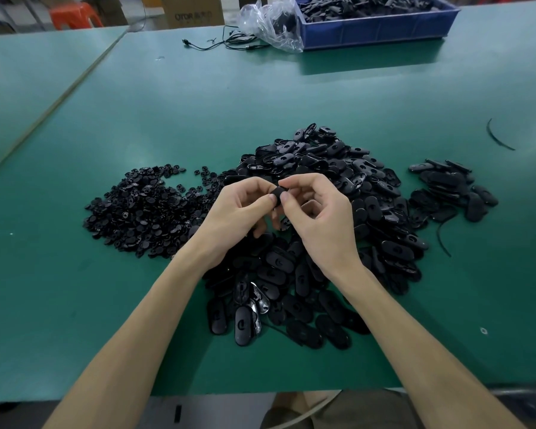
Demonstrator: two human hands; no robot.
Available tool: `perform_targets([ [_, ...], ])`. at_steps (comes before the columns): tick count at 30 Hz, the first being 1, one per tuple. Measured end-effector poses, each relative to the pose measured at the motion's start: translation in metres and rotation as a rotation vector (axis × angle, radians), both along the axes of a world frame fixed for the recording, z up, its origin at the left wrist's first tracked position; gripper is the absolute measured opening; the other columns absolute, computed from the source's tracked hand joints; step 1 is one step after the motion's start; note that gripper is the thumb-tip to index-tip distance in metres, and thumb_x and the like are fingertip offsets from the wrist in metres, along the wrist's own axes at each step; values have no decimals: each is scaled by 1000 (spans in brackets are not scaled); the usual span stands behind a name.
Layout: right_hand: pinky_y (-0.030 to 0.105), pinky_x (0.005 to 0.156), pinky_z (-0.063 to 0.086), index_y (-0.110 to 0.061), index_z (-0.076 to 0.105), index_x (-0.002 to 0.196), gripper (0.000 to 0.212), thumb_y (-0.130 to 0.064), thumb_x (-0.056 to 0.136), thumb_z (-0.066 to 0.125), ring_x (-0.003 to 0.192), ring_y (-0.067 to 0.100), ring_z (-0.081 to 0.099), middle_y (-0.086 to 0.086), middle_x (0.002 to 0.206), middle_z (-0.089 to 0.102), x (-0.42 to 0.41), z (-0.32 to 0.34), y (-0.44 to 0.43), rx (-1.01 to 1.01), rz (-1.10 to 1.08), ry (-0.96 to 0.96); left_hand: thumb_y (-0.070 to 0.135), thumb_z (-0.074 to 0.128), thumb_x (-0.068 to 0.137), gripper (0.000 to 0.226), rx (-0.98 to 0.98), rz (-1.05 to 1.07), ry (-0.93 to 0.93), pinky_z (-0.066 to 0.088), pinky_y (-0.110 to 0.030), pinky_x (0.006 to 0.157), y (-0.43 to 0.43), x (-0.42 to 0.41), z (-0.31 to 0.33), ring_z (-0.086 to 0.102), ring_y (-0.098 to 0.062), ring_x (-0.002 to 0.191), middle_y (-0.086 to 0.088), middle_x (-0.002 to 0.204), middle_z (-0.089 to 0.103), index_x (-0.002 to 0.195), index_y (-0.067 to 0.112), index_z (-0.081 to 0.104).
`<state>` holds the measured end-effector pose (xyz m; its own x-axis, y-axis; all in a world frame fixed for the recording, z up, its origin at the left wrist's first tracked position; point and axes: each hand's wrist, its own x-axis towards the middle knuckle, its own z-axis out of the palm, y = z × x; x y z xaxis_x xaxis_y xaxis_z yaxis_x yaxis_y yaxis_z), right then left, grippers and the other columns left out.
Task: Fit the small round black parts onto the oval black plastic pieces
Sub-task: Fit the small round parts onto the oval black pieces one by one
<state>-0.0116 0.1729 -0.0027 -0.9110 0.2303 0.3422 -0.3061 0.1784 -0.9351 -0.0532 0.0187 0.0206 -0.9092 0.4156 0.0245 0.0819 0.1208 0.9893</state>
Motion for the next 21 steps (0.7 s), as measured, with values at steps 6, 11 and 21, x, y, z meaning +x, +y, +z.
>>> perform_targets([
  [6,44,73,62,-18,71,103,15,-7,94,72,74,20,72,1,85,73,1,-1,-1,1,23,-21,-10,49,96,22,-31,17,32,50,-25,55,4,0,0,59,-17,58,-5,66,64,90,4,64],
  [11,44,72,62,-20,72,102,14,-9,93,72,76,24,73,1,83,73,0,-2,0,3,17,-32,-7,51,99,18,-25,11,31,53,-26,60,3,-1,-1,61,-17,63,-8,71,65,92,2,65],
  [21,37,70,61,-19,71,101,11,-9,96,70,73,22,72,4,82,75,2,3,0,-57,-21,-22,5,58,104,17,80,-82,-35,58,-31,71,-6,-5,-4,67,-24,73,-8,83,74,111,-6,69],
])
